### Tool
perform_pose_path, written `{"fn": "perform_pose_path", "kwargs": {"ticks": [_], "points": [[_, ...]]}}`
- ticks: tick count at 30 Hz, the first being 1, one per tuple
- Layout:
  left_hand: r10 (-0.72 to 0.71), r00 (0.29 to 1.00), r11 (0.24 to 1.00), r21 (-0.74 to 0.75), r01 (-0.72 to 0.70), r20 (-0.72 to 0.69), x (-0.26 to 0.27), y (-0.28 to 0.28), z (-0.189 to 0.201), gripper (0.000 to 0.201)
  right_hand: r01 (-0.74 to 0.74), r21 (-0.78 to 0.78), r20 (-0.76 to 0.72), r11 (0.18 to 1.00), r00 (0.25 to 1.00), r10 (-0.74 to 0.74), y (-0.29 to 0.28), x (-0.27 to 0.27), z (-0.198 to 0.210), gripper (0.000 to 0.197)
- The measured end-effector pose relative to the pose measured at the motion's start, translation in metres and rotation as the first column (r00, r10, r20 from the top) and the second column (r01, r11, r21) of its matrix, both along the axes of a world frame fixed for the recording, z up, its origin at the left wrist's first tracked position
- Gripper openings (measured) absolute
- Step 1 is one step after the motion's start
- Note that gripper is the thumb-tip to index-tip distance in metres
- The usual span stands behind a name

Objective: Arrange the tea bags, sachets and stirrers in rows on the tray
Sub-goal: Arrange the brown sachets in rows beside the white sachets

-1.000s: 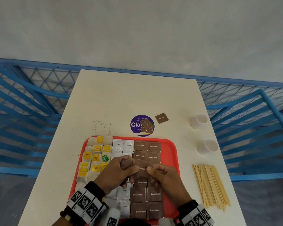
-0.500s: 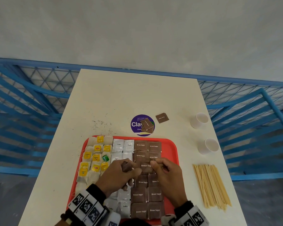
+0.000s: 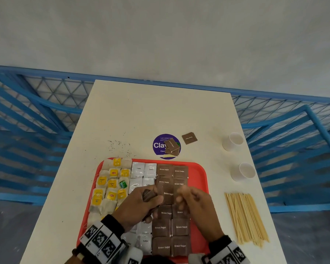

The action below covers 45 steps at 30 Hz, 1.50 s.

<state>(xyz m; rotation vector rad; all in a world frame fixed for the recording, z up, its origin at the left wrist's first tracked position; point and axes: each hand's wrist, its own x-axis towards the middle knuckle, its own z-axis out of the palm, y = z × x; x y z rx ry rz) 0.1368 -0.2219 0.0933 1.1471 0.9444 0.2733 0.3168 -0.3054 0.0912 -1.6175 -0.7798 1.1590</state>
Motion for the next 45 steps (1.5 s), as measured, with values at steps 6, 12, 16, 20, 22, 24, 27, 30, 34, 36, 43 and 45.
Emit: {"fn": "perform_pose_path", "kwargs": {"ticks": [6,12,16,20,22,24,27,30,34,36,43,45], "points": [[0.028,0.997,0.998,-0.061,-0.024,0.068,-0.001,-0.001,-0.007,0.034,-0.059,-0.159,-0.105,0.986,0.994,0.043,-0.008,0.005,-0.011,0.025],[0.015,0.995,0.996,-0.085,-0.007,0.098,-0.002,-0.002,-0.012,0.028,-0.098,-0.079,0.043,0.992,0.994,0.102,-0.009,0.006,-0.014,0.025],[-0.011,0.992,0.994,-0.105,0.024,0.124,-0.008,0.000,-0.013,0.031,-0.017,-0.051,0.069,0.999,0.997,0.021,-0.006,0.005,-0.009,0.037],[-0.086,0.990,0.991,-0.094,0.097,0.111,-0.010,0.001,-0.017,0.040,-0.121,-0.083,-0.123,0.989,0.986,0.111,0.002,0.003,-0.005,0.025],[-0.081,0.991,0.991,-0.095,0.091,0.105,-0.010,0.001,-0.019,0.034,-0.058,-0.041,-0.076,0.997,0.996,0.054,0.003,0.002,-0.008,0.024],[-0.070,0.993,0.992,-0.094,0.079,0.094,-0.010,0.001,-0.023,0.025,-0.001,0.052,0.117,0.999,0.993,-0.005,0.003,0.001,-0.012,0.015],[-0.065,0.994,0.992,-0.099,0.073,0.087,-0.009,0.000,-0.028,0.018,-0.037,0.144,0.404,0.989,0.915,-0.025,0.001,-0.003,-0.020,0.023],[-0.039,0.994,0.992,-0.117,0.051,0.103,-0.007,-0.001,-0.031,0.016,-0.027,0.074,0.196,0.997,0.981,0.012,-0.001,0.000,-0.018,0.029],[-0.008,0.998,0.992,-0.128,0.016,0.063,-0.002,-0.002,-0.037,0.021,-0.104,-0.105,-0.076,0.989,0.992,0.097,-0.004,0.005,-0.021,0.015],[0.009,1.000,0.991,-0.131,-0.006,0.022,-0.001,-0.002,-0.043,0.018,-0.070,-0.146,-0.007,0.987,0.998,0.070,0.000,0.013,-0.030,0.013],[0.128,0.987,0.969,-0.199,-0.146,-0.099,-0.011,-0.003,-0.055,0.023,0.057,-0.267,0.245,0.962,0.970,0.010,0.038,0.062,-0.085,0.019],[0.115,0.987,0.972,-0.194,-0.136,-0.115,-0.016,-0.003,-0.054,0.025,0.071,-0.307,0.281,0.949,0.960,0.019,0.046,0.064,-0.098,0.017]]}}
